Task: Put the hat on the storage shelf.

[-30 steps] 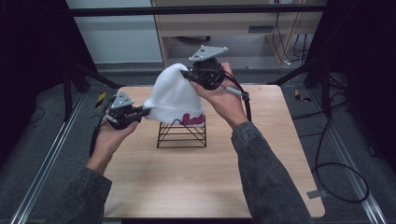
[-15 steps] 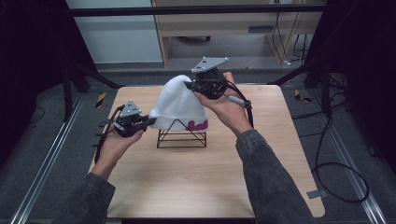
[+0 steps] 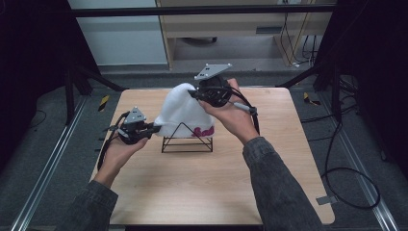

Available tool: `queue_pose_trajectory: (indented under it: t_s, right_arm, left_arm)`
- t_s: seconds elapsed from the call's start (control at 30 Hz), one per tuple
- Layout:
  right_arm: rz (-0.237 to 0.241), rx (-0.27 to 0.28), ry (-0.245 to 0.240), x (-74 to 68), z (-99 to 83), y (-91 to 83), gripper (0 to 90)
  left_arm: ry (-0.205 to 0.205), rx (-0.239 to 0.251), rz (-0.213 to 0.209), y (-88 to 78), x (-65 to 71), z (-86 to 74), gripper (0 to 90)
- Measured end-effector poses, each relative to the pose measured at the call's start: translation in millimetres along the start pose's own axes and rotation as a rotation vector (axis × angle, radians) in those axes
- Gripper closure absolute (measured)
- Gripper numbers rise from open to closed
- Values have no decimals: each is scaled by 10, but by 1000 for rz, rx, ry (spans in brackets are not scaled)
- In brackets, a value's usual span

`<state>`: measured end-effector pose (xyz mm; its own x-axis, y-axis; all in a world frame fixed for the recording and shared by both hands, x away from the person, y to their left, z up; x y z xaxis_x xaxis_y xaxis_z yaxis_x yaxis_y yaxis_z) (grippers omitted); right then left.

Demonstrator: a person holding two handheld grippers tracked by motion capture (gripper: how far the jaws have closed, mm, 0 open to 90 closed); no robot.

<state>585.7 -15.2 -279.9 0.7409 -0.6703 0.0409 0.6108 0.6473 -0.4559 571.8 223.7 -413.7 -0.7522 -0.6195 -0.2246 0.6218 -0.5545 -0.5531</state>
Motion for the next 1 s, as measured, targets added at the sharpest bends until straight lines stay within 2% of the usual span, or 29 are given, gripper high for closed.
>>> queue_pose_trajectory:
  t_s: [0.67, 1.0]
  right_arm:
    - [35, -57, 17, -52, -265, 119, 818]
    - [38, -61, 17, -66, -283, 134, 817]
  left_arm:
    - [-23, -37, -11, 149, 31, -242, 791]
    - [-17, -45, -11, 146, 32, -258, 791]
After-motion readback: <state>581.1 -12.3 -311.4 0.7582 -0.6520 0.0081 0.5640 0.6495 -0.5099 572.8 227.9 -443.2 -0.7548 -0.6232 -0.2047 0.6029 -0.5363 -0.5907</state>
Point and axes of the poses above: each handheld gripper's, and its own axes: y roughly forward along the jaws, z roughly out of its top, x roughly to its right, the point moved 4 cm from there along y, roughly forward along the jaws, and after that the axes turned 9 degrees about y, right-handed, at the moved point
